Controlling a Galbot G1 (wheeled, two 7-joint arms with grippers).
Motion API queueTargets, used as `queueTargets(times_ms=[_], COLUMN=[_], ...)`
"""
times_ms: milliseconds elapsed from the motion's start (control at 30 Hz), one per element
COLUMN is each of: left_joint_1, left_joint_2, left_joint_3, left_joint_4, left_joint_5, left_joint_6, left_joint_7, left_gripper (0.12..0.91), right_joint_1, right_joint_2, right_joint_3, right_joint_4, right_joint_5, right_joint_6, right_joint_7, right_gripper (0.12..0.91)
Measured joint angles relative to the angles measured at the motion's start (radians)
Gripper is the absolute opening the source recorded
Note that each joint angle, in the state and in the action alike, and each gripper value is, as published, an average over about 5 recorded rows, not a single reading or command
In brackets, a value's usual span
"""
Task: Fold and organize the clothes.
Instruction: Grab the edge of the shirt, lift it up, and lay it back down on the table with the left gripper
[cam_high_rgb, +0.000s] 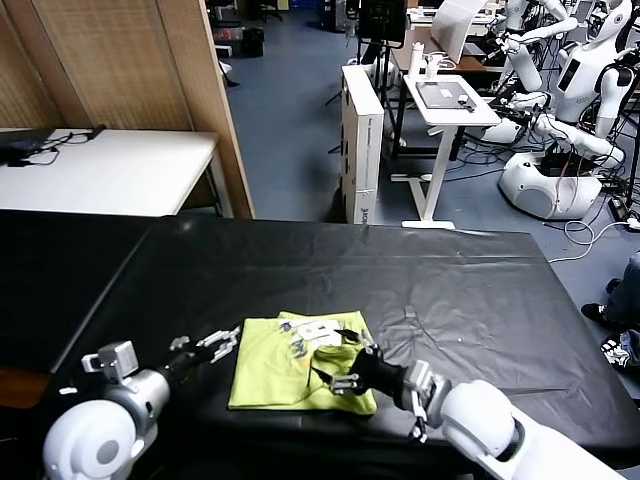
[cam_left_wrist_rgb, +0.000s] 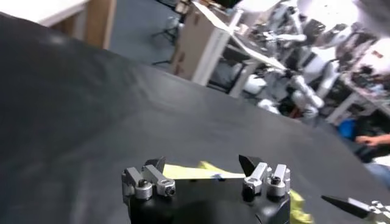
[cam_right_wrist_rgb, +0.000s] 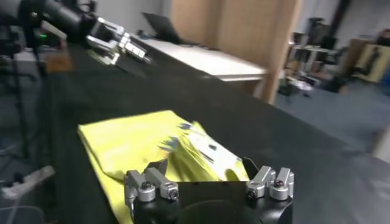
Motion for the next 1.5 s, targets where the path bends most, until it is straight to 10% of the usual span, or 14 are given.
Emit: queueTargets(times_ms=[467, 733, 1500], left_joint_1=[0.011, 0.022, 0.024], left_joint_2=[0.0, -0.003, -0.012], left_joint_3=[-0.014, -0.017, -0.015], left_joint_4=[0.006, 0.005, 0.009], left_joint_5=[0.034, 0.04, 0.048], left_joint_6=[-0.016, -0.02, -0.022], left_joint_7=[0.021, 0.021, 0.021], left_gripper=[0.907, 0.907, 0.907], right_joint_1=[-0.027, -0.058, -0.345], right_joint_2=[-0.024, -0.023, -0.128], right_joint_3=[0.017, 0.045, 0.25], right_joint_4=[0.008, 0.005, 0.127], right_joint_5=[-0.002, -0.004, -0.011], right_joint_6=[0.0, 0.002, 0.024], right_joint_7=[0.002, 0.003, -0.001], right_gripper=[0.541, 0.15, 0.14])
